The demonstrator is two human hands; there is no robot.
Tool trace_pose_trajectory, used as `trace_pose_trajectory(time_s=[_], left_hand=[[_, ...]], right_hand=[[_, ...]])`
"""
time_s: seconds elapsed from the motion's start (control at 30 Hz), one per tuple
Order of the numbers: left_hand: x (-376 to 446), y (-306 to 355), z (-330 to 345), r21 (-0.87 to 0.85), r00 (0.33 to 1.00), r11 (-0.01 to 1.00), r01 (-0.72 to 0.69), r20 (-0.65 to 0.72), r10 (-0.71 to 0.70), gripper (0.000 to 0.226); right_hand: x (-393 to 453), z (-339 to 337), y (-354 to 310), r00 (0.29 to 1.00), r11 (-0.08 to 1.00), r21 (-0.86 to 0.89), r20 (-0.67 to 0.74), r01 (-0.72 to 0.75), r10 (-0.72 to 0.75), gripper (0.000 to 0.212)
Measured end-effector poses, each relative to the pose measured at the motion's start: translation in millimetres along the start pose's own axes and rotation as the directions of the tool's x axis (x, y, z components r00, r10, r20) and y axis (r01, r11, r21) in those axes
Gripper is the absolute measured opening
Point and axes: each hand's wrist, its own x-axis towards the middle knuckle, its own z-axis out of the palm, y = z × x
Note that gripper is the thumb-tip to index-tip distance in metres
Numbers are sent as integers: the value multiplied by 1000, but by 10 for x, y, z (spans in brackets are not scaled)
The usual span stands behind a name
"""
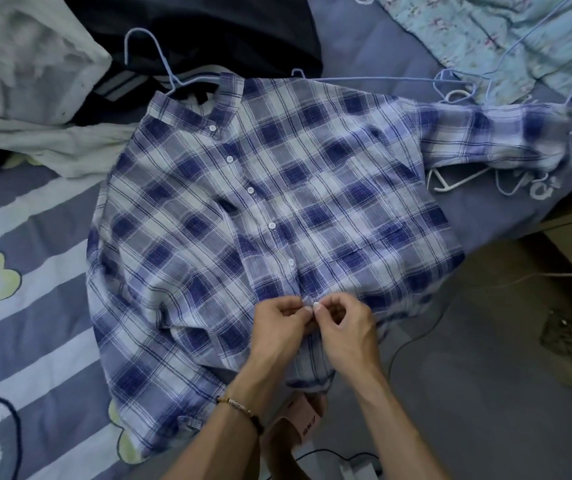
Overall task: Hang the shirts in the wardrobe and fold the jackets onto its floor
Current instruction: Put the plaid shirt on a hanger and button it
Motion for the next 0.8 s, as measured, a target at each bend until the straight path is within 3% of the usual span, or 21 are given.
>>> trace_pose_trajectory(time_s=[0.2, 0.4, 0.53, 0.63, 0.8], left_hand=[[-52, 33, -32, -40, 998, 999, 6, 55, -4, 21], [8, 36, -41, -114, 998, 993, 36, 50, -30, 8], [56, 60, -57, -30, 995, 998, 59, 84, -56, 9], [107, 77, -91, 65, 995, 997, 46, 83, -51, 14], [110, 128, -79, 189, 996, 981, -34, 83, 19, 18]], right_hand=[[0, -77, 3, 999, 998, 62, 30, -19, 17, 15], [-57, -33, -25, 1000, 1000, -7, 28, 2, -2, 21], [-108, -20, 4, 987, 981, -111, 0, 158, -159, 14], [-111, -8, 34, 981, 975, -111, -28, 190, -194, 8], [-24, -4, 47, 998, 1000, -2, -59, 12, -12, 11]])
